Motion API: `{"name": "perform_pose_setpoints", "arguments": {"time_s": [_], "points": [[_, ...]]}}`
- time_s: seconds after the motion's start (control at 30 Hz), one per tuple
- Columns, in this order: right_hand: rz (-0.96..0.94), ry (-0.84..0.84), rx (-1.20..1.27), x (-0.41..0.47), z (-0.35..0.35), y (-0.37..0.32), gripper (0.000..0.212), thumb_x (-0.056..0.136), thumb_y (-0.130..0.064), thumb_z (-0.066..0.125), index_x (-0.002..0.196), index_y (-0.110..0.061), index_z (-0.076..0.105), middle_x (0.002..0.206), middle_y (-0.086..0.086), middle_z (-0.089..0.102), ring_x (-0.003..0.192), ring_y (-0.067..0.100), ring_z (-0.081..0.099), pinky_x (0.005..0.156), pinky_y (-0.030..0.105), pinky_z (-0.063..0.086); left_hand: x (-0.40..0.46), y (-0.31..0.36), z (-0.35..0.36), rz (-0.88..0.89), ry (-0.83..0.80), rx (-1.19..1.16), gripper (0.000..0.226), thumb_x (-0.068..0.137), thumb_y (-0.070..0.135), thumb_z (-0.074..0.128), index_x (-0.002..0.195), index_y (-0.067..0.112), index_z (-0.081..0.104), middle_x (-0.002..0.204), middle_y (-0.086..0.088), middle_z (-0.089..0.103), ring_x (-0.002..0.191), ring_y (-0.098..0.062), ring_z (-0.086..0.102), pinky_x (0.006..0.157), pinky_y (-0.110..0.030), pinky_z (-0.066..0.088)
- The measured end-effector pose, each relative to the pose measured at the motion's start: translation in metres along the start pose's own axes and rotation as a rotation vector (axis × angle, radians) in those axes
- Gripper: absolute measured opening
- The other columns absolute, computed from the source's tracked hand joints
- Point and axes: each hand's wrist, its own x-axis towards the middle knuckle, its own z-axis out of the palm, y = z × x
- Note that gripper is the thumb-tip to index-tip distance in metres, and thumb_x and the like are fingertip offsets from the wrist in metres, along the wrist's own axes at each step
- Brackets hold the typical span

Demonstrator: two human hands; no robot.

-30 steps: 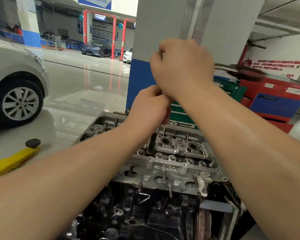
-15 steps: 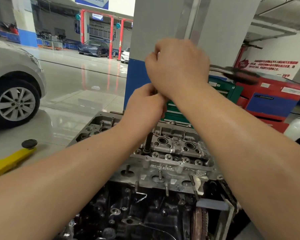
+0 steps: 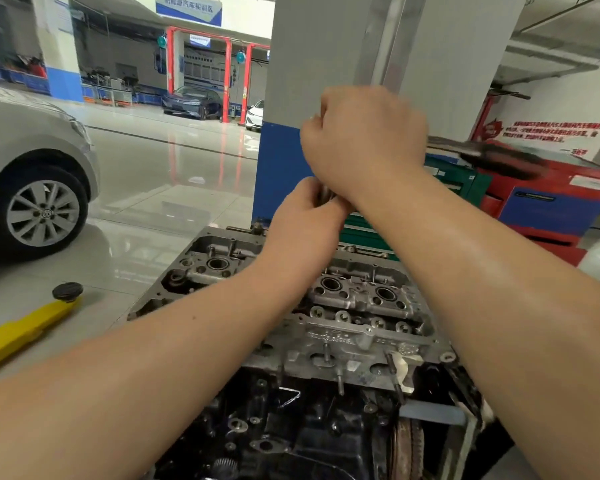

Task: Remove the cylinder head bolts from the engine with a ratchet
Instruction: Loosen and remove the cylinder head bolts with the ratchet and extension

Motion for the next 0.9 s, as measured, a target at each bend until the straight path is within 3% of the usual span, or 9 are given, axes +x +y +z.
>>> {"name": "perform_pose_setpoints", "arguments": {"time_s": [0.1,0.17,0.33,0.4,0.5,0.6,0.67,0.8,0.9], "points": [[-0.052,0.099,-0.181,-0.008,-0.004,-0.014,0.033,0.087,-0.038,0.048,0.063,-0.022,0.032,0.059,-0.005,0.027,0.051,0.023,0.03,0.051,0.028,0.011,-0.008,-0.006,0.009,0.042,0.126,-0.043,0.006,0.085,0.019,0.055,0.084,0.013,0.057,0.068,0.003,0.058,0.062,-0.017,0.045,0.06,-0.034,0.038],[-0.07,0.169,-0.092,-0.009,-0.003,-0.019,0.034,0.084,-0.047,0.046,0.062,-0.02,0.044,0.056,-0.006,0.034,0.048,0.018,0.028,0.051,0.027,0.015,-0.002,-0.005,0.004,0.03,0.152,-0.034,0.013,0.079,0.009,0.05,0.069,0.004,0.043,0.058,-0.008,0.043,0.054,-0.02,0.033,0.054,-0.033,0.026],[-0.042,-0.093,0.774,0.0,0.0,0.007,0.029,0.087,-0.023,0.06,0.069,0.0,0.059,0.069,0.02,0.057,0.067,0.028,0.05,0.063,0.034,0.043,0.015,0.004,-0.021,-0.161,-0.447,-0.274,0.037,0.087,0.034,0.061,0.061,0.025,0.037,0.049,0.003,0.025,0.046,-0.017,0.022,0.047,-0.027,0.029],[-0.021,-0.092,0.654,0.002,0.003,0.005,0.028,0.088,-0.024,0.057,0.069,-0.003,0.06,0.068,0.018,0.056,0.07,0.033,0.051,0.062,0.037,0.044,0.014,0.001,-0.015,-0.102,-0.287,-0.123,0.031,0.086,0.035,0.063,0.069,0.017,0.046,0.05,-0.001,0.04,0.047,-0.019,0.037,0.049,-0.027,0.039],[0.003,-0.013,0.078,0.004,0.003,-0.01,0.027,0.087,-0.029,0.049,0.063,-0.016,0.047,0.06,0.001,0.042,0.066,0.034,0.045,0.05,0.031,0.025,0.005,-0.006,-0.002,0.007,0.01,0.007,0.025,0.075,0.035,0.058,0.086,0.013,0.055,0.064,0.002,0.059,0.061,-0.017,0.051,0.064,-0.035,0.044],[-0.068,0.081,-0.183,-0.006,-0.005,-0.023,0.032,0.084,-0.03,0.048,0.06,-0.021,0.029,0.058,-0.004,0.029,0.049,0.022,0.025,0.051,0.026,0.015,-0.001,-0.013,0.003,0.046,0.089,-0.014,0.021,0.071,0.029,0.052,0.082,0.012,0.057,0.062,0.005,0.06,0.058,-0.015,0.049,0.062,-0.032,0.041],[-0.072,0.142,-0.175,-0.009,-0.006,-0.024,0.032,0.081,-0.041,0.045,0.061,-0.016,0.038,0.056,-0.005,0.029,0.049,0.025,0.027,0.051,0.026,0.014,0.005,-0.009,-0.005,0.013,0.0,-0.114,0.015,0.067,0.019,0.049,0.064,0.005,0.047,0.055,-0.01,0.044,0.052,-0.021,0.037,0.059,-0.033,0.035],[-0.087,-0.034,0.638,-0.001,-0.002,-0.002,0.032,0.084,-0.029,0.054,0.064,-0.003,0.057,0.061,0.017,0.05,0.063,0.029,0.044,0.053,0.039,0.034,0.018,0.0,-0.025,-0.156,-0.554,-0.293,0.041,0.086,0.03,0.057,0.054,0.026,0.032,0.045,0.005,0.021,0.043,-0.016,0.017,0.05,-0.028,0.025],[-0.011,-0.09,0.83,0.002,0.001,-0.003,0.031,0.086,-0.014,0.058,0.063,0.006,0.055,0.066,0.028,0.051,0.062,0.022,0.042,0.057,0.043,0.038,0.016,0.001,-0.02,-0.114,-0.375,-0.129,0.036,0.088,0.036,0.062,0.065,0.018,0.041,0.048,-0.003,0.036,0.043,-0.019,0.033,0.051,-0.028,0.035]]}}
